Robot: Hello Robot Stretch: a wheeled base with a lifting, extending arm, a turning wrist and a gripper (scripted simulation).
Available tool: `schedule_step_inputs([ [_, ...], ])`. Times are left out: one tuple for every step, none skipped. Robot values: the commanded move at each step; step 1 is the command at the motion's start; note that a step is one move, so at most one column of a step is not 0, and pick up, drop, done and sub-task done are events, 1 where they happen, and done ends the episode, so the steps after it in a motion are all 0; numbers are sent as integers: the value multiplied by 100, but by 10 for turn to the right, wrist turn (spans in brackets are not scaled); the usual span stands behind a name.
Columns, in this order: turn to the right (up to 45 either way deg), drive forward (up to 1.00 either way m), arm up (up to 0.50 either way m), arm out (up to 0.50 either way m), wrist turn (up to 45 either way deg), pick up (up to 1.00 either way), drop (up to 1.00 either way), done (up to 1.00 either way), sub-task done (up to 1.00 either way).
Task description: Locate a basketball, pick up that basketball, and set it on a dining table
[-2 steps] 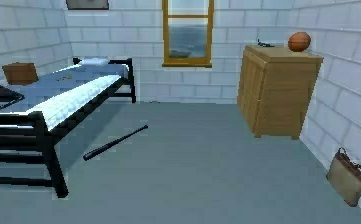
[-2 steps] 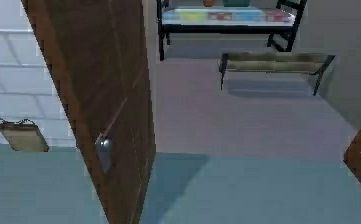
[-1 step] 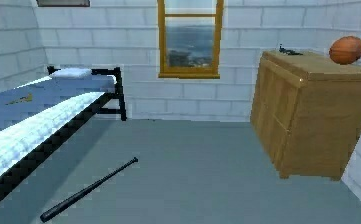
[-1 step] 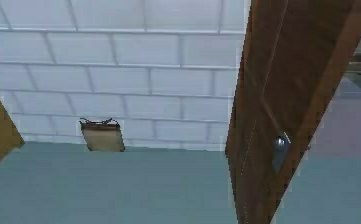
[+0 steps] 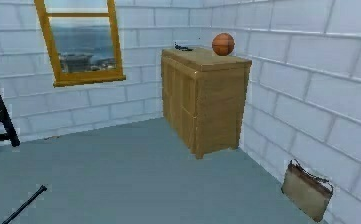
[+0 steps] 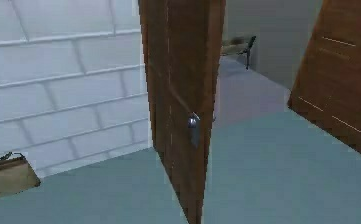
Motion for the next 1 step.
schedule_step_inputs([
  [0, 100, 0, 0, 0, 0, 0, 0, 0],
])
